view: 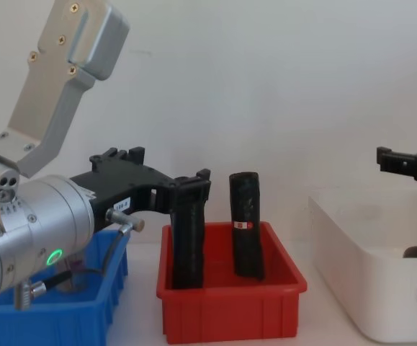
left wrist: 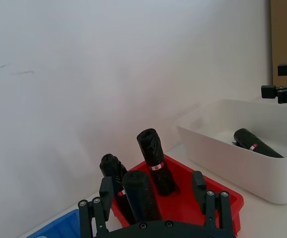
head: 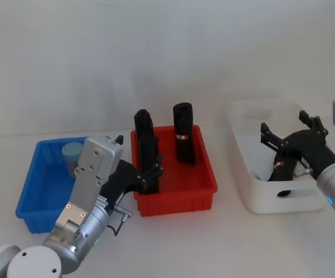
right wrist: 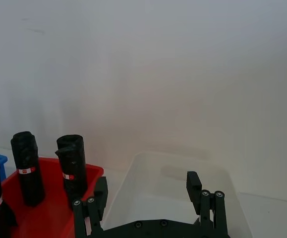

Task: Pick the cotton swabs from the blue box and place them into the white box.

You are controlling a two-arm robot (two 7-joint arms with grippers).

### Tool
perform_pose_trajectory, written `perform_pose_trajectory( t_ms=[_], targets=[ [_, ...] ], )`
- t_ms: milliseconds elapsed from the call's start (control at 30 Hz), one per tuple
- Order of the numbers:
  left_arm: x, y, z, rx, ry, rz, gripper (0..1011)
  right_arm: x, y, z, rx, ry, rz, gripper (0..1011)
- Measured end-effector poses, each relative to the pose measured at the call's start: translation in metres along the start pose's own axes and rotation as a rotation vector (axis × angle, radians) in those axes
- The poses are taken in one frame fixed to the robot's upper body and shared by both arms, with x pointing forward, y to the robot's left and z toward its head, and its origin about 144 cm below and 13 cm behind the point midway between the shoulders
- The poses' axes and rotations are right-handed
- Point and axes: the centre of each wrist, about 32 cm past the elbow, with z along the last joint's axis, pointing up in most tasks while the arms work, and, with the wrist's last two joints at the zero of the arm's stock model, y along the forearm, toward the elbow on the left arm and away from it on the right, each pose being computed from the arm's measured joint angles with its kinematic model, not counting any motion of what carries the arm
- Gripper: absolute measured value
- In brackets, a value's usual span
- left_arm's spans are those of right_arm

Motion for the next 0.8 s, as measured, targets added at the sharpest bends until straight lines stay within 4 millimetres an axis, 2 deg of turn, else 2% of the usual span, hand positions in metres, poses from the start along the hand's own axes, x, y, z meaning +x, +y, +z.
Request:
perform_pose_trajectory(
  t_ms=[800],
  targets=[
    [0.0,0.0,0.0,0.0,0.0,0.0,1000,-0.032,-0.064,-0.008,-0.002,0.067,0.067,1002]
  ],
)
